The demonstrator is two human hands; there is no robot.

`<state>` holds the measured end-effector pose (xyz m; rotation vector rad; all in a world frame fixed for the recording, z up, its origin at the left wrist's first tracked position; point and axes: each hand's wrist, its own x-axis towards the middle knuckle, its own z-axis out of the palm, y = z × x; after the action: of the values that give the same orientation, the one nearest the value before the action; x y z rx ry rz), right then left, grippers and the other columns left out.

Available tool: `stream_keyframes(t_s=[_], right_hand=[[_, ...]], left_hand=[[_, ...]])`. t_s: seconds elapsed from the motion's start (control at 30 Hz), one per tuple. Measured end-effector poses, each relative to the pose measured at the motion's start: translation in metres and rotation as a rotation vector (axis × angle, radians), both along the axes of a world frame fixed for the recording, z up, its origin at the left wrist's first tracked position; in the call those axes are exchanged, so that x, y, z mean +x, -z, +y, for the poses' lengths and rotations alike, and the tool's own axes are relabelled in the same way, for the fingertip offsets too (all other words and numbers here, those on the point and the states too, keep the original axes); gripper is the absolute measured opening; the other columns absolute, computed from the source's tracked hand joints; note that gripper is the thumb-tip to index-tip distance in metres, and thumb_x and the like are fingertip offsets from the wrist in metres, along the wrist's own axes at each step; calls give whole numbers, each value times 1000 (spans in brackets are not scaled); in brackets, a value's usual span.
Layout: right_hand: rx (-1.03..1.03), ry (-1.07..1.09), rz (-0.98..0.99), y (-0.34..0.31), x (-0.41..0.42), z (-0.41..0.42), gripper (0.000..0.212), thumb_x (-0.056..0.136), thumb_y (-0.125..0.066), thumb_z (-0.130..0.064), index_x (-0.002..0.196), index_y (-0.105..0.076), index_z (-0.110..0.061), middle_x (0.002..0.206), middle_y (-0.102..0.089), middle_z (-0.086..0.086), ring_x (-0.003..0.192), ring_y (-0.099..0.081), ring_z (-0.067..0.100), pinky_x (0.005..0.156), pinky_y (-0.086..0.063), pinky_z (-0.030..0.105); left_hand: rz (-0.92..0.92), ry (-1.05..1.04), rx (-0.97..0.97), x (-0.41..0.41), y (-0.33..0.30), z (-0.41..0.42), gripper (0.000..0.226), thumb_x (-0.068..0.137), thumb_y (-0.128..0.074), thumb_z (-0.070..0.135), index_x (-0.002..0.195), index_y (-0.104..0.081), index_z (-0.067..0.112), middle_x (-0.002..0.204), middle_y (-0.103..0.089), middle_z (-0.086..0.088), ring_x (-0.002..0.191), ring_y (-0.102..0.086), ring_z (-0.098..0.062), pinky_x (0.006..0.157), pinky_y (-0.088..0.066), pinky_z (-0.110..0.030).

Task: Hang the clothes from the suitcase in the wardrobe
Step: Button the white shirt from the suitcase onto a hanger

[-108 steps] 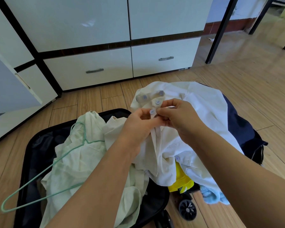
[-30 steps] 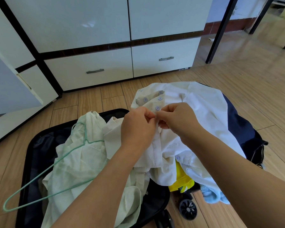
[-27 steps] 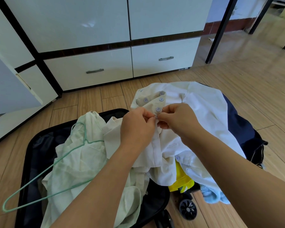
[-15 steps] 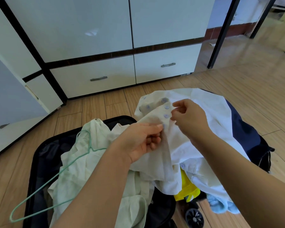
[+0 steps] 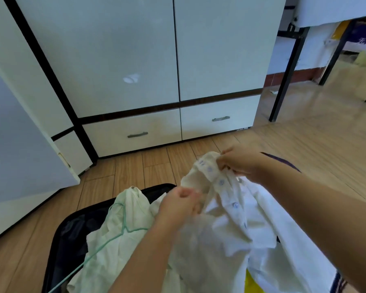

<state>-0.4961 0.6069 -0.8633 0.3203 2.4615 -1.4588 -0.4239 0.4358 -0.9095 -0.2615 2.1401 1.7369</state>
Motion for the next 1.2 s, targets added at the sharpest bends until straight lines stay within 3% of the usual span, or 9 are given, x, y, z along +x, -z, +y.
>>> stream_keyframes(t_s=[0.2, 0.33, 0.43, 0.57, 0.63, 0.8, 0.93, 1.1, 1.2], right_hand=[[-131, -436, 233, -124, 39, -7, 18, 76, -59, -2, 71, -70, -15, 75, -62, 6, 74, -57, 17, 75, -47, 30], [324, -852, 151, -199, 87, 2, 12, 85, -63, -18, 74, -63, -24, 72, -62, -10, 69, -57, 1, 69, -46, 22], [419, -825, -3, -247, 99, 24, 12, 87, -64, -41, 88, -71, -31, 83, -69, -16, 80, -65, -1, 78, -49, 16], [-215, -62, 299, -328, 82, 59, 75, 56, -69, -65, 105, -64, -8, 98, -67, 10, 80, -69, 26, 77, -58, 40], [-558, -117, 356, -379, 77, 57, 100, 48, -74, -70, 130, -54, -17, 123, -61, 15, 96, -68, 33, 80, -56, 52], [-439, -469, 644, -453, 87, 16, 35, 79, -74, -6, 114, -67, -9, 106, -71, 14, 91, -68, 23, 76, -57, 32], [-78, -113, 834, -476, 66, 16, 17, 78, -66, 8, 95, -67, 8, 100, -66, 32, 78, -62, 36, 78, -49, 48], [-207, -169, 911, -486, 64, 7, 50, 78, -44, 19, 107, -71, -13, 106, -69, 14, 93, -61, 21, 85, -48, 37], [-176, -174, 734, -461, 62, 6, 52, 76, -39, 20, 99, -73, -12, 97, -69, 8, 92, -61, 20, 86, -50, 36]], left_hand=[[-460, -131, 926, -48, -80, 0, 62, 86, -64, 47, 120, -51, -3, 95, -66, -21, 84, -67, -34, 74, -57, -43], [-107, 20, 870, -74, -181, 20, 12, 90, -53, 6, 92, -64, 3, 78, -68, -16, 71, -68, -26, 70, -58, -36], [267, 139, 857, -69, -272, 29, 31, 87, -49, -7, 93, -72, 13, 102, -72, -11, 92, -67, -25, 89, -51, -38], [672, 401, 950, -36, -401, 21, 36, 72, -50, -4, 81, -78, 17, 96, -74, -6, 88, -71, -18, 75, -58, -28], [851, 525, 959, -22, -450, 17, 37, 71, -57, -8, 93, -77, 14, 102, -73, -7, 95, -70, -18, 76, -57, -26], [998, 403, 723, -39, -475, 10, 55, 88, -52, 54, 59, -74, 13, 65, -71, -3, 68, -70, -9, 62, -51, -10], [884, 537, 738, -38, -470, -17, 28, 72, -61, -8, 89, -76, 8, 96, -73, -10, 97, -68, -24, 80, -55, -30], [639, 584, 996, -45, -454, -43, 94, 52, -90, 44, 133, -55, 13, 134, -57, -13, 124, -54, -34, 101, -45, -50], [473, 380, 1023, -50, -453, -49, 80, 71, -69, 62, 131, -58, 10, 133, -59, -16, 117, -60, -34, 95, -48, -53]])
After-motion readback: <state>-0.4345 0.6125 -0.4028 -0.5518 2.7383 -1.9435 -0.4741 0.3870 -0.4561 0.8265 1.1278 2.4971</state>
